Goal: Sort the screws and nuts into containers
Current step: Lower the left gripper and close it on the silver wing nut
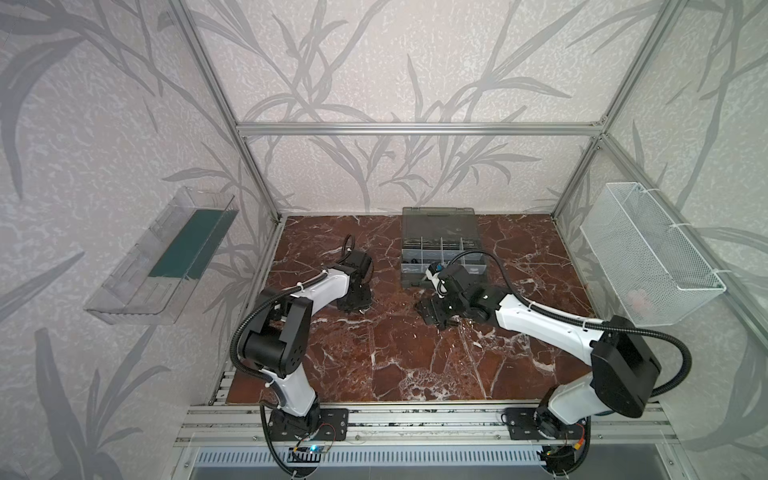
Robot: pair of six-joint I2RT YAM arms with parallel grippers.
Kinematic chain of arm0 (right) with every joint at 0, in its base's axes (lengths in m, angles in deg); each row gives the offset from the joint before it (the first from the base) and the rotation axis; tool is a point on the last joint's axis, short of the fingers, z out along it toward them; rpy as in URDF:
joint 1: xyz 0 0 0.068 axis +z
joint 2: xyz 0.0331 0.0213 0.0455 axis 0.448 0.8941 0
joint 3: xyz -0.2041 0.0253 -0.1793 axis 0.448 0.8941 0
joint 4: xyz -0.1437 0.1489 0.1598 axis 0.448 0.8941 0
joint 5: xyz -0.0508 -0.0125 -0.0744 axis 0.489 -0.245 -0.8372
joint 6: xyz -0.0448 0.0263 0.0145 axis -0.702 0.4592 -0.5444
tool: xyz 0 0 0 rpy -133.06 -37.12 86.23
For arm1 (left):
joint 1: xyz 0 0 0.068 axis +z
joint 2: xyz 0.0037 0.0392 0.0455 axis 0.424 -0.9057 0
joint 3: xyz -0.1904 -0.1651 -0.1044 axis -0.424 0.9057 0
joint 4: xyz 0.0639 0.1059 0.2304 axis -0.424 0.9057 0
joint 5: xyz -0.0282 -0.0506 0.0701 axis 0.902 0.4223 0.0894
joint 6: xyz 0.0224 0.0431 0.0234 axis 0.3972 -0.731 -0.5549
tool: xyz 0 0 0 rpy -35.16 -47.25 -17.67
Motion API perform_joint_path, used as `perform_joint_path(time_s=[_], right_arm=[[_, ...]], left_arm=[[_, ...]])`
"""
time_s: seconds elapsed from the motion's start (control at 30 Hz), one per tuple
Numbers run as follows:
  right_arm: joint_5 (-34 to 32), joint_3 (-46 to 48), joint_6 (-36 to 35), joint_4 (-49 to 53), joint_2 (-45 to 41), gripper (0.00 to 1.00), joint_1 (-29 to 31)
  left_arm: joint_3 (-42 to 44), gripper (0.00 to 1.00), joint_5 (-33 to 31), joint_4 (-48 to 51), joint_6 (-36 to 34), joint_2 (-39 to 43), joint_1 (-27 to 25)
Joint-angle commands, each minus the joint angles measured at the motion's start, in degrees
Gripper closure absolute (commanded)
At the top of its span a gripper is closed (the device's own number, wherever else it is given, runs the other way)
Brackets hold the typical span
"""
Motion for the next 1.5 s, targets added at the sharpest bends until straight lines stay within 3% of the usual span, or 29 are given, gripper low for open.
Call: perform_joint_path(time_s=[0.0,0.13,0.77,1.47], right_arm=[[0.2,0.2,0.0,-0.4,0.1,0.01,0.1],[0.1,0.1,0.0,-0.4,0.1,0.01,0.1],[1.3,-0.3,0.4,-0.4,1.3,0.01,0.1],[0.6,0.5,0.6,-0.4,0.2,0.01,0.1]], left_arm=[[0.8,0.68,-2.1,1.0,0.1,0.5,0.0],[1.1,0.72,-1.9,0.8,0.2,0.9,0.1],[3.8,0.74,-2.8,0.6,1.0,6.0,0.1],[3.8,0.75,-1.2,-1.7,1.3,1.8,0.3]])
